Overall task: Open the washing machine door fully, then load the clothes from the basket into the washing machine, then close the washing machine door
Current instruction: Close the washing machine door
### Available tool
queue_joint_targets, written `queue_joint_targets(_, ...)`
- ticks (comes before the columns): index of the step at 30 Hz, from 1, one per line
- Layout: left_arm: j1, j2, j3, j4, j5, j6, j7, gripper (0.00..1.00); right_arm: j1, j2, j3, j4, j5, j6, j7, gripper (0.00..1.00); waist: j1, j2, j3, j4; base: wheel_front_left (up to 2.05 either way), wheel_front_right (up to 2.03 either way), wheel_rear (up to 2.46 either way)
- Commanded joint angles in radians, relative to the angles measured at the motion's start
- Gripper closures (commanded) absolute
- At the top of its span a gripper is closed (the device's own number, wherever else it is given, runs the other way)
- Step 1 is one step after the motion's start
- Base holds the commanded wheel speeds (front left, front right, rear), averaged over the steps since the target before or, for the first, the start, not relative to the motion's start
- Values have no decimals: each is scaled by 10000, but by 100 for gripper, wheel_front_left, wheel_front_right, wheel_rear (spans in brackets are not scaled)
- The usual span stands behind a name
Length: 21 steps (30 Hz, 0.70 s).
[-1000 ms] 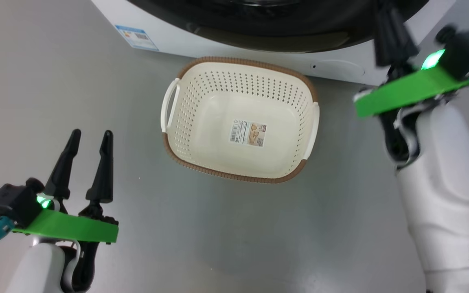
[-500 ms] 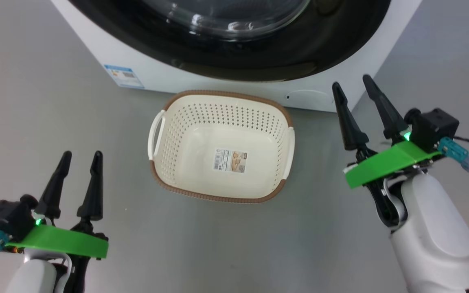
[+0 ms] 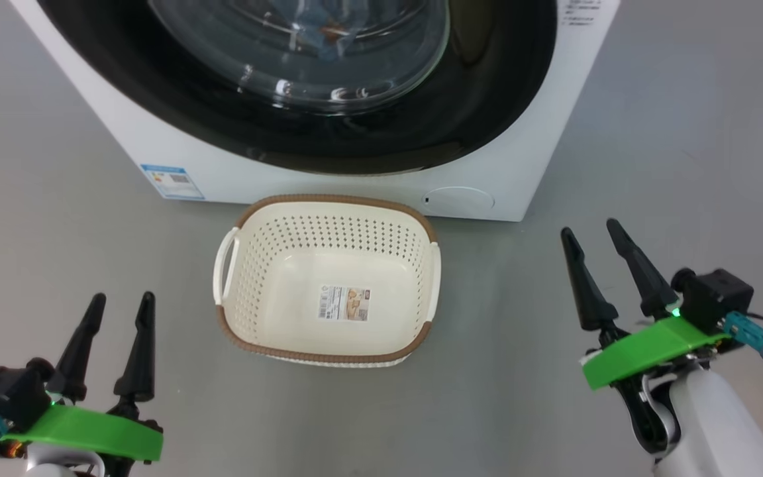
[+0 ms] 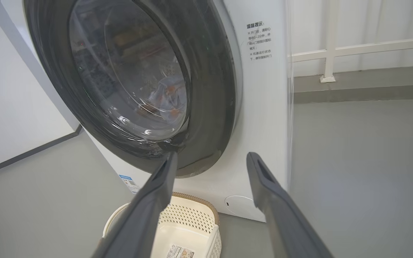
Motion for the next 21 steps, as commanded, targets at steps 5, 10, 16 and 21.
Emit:
queue_joint_targets(5,112,395,467,-76,-125,-31,-80,0,746,-22,-99,-443,152,-21,-46,0,0,-1,-382,-409,0,0,0)
queue_joint_targets(10,279,453,493,-35,-152,-31,-80,0,1125,-53,-235,-535,210,-21,-46,0,0,-1,-559,-592,0,0,0)
queue_joint_targets(16,606,493,569,-38,-147,-31,-80,0,1655,-169,-381,-639,256,-21,-46,0,0,-1,-873,-846,0,0,0)
queue_joint_targets(21,932,479,673,-84,-122,-31,-80,0,2129,-296,-551,-719,313,-21,-46,0,0,-1,-1144,-1036,0,0,0)
